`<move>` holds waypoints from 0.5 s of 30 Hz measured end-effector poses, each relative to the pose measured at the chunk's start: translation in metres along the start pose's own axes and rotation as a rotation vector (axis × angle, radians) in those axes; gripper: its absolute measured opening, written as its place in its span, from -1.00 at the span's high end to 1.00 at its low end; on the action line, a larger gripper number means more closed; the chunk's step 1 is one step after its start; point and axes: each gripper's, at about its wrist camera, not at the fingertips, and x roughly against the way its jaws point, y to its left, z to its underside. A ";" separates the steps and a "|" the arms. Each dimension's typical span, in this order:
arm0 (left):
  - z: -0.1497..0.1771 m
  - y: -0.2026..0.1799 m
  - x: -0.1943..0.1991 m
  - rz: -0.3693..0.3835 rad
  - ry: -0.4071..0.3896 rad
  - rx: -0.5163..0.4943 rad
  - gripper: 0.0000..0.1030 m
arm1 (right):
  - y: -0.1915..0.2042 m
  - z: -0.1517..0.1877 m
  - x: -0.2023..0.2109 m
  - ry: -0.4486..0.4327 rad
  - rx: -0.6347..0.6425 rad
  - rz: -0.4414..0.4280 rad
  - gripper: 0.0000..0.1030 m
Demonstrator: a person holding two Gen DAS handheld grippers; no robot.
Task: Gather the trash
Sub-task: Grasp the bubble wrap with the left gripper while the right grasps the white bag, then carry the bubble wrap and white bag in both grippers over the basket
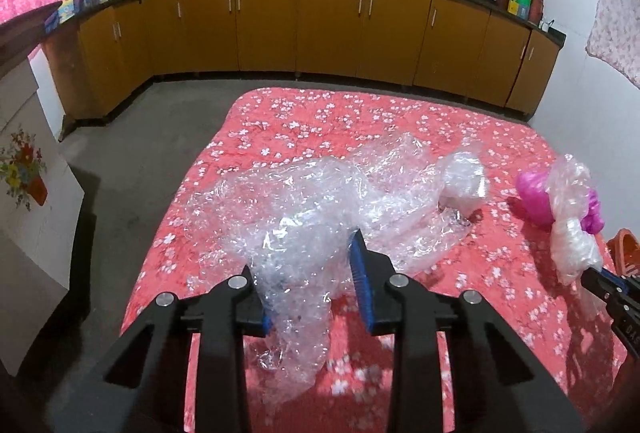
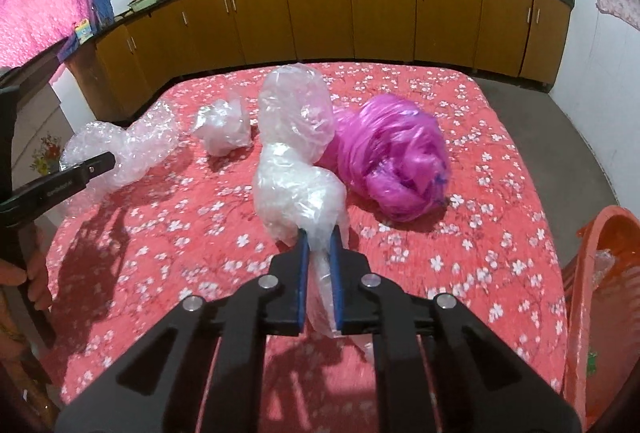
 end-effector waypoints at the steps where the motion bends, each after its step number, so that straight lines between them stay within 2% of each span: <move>1: 0.000 -0.001 0.003 0.001 -0.004 0.000 0.39 | 0.000 0.001 0.005 -0.004 -0.006 -0.007 0.78; 7: -0.001 -0.010 0.033 0.021 -0.046 -0.008 0.39 | -0.001 0.005 0.036 -0.041 -0.038 -0.044 0.78; 15: -0.003 -0.036 0.064 0.063 -0.093 -0.039 0.39 | -0.014 0.002 0.074 -0.101 -0.056 -0.039 0.78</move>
